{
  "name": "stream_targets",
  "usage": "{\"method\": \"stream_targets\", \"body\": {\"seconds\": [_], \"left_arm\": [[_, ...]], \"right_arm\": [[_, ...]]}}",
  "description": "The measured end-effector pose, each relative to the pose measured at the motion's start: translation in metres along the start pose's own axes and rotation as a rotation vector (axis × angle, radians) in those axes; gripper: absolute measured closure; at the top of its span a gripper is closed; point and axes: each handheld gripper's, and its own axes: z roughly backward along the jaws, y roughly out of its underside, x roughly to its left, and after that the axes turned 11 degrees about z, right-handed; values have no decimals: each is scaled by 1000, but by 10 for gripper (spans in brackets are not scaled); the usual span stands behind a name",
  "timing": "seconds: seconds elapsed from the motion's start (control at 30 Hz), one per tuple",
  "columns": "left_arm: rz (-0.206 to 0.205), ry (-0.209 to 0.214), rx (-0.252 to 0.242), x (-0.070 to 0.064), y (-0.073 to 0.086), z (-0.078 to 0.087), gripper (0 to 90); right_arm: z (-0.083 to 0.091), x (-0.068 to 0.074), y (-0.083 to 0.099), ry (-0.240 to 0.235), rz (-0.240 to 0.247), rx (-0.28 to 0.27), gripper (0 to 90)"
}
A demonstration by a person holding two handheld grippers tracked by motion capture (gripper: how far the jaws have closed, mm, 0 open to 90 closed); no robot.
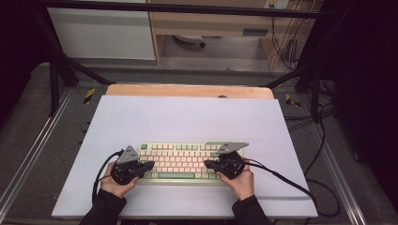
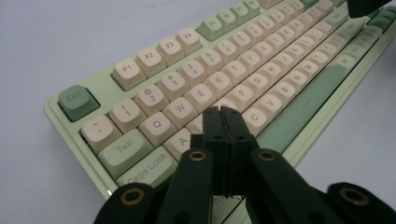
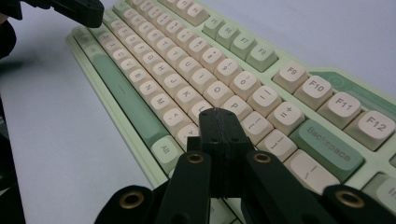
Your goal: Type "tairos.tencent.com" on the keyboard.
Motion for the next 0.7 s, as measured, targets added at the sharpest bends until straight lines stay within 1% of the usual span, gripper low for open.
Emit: {"method": "stream_targets", "body": {"seconds": [0.2,0.4,0.53,0.7], "left_arm": [[-8,3,2,-5,-3,-3,893],[-13,4,2,-9,-6,-7,893],[-21,9,10,-13,-6,-11,893],[-31,15,21,-18,-7,-16,893]], "right_arm": [[2,-2,2,0,-8,1,900],[3,-4,3,5,-5,-3,900],[4,-3,2,6,-13,-5,900],[4,-4,3,7,-9,-1,900]]}}
